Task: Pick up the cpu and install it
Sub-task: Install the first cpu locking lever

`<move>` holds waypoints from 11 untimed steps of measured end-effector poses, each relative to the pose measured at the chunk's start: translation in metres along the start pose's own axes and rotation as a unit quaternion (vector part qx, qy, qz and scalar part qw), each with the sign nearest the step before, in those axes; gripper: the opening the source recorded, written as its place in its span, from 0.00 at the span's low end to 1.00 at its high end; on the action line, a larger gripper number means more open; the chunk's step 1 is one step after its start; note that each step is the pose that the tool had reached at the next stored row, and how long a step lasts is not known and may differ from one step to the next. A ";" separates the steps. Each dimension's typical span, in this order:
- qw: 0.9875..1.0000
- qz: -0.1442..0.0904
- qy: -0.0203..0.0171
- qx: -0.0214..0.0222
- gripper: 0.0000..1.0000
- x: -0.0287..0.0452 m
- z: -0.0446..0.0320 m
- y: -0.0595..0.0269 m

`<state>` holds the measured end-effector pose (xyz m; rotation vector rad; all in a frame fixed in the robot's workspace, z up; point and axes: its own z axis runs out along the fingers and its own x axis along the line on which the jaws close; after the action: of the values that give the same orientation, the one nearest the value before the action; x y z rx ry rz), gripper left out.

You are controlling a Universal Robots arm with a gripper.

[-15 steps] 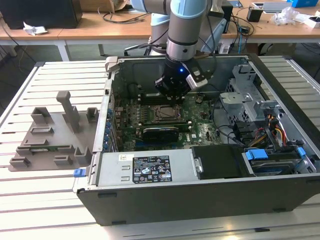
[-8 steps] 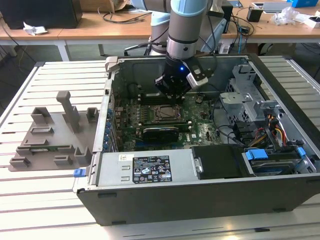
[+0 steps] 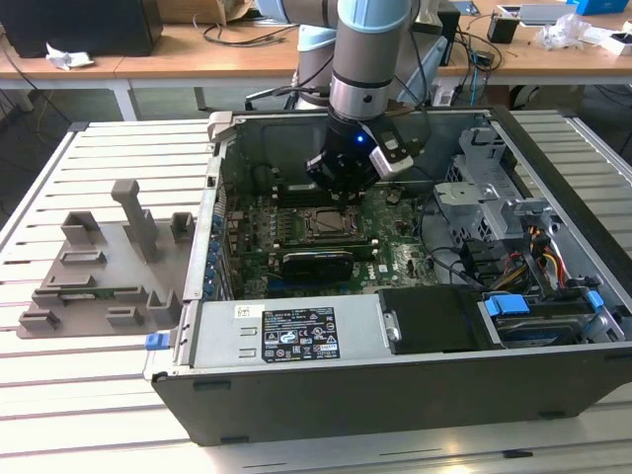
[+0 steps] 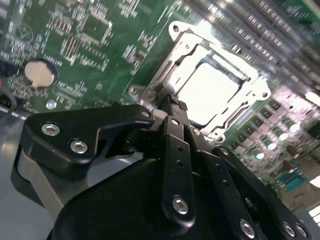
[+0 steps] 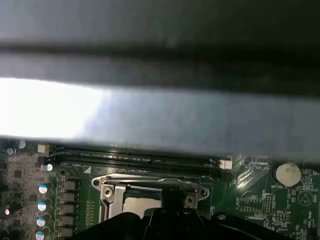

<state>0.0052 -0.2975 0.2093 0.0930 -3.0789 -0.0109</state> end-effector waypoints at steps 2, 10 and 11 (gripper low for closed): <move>1.000 0.000 0.000 0.000 0.11 0.0007 0.0000 -0.0088; 1.000 0.000 0.000 0.000 0.11 0.0014 -0.0100 -0.0098; 1.000 0.000 0.000 0.000 0.11 0.0016 -0.0128 -0.0097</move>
<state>0.0051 -0.3074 0.2221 0.0929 -3.0789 -0.0107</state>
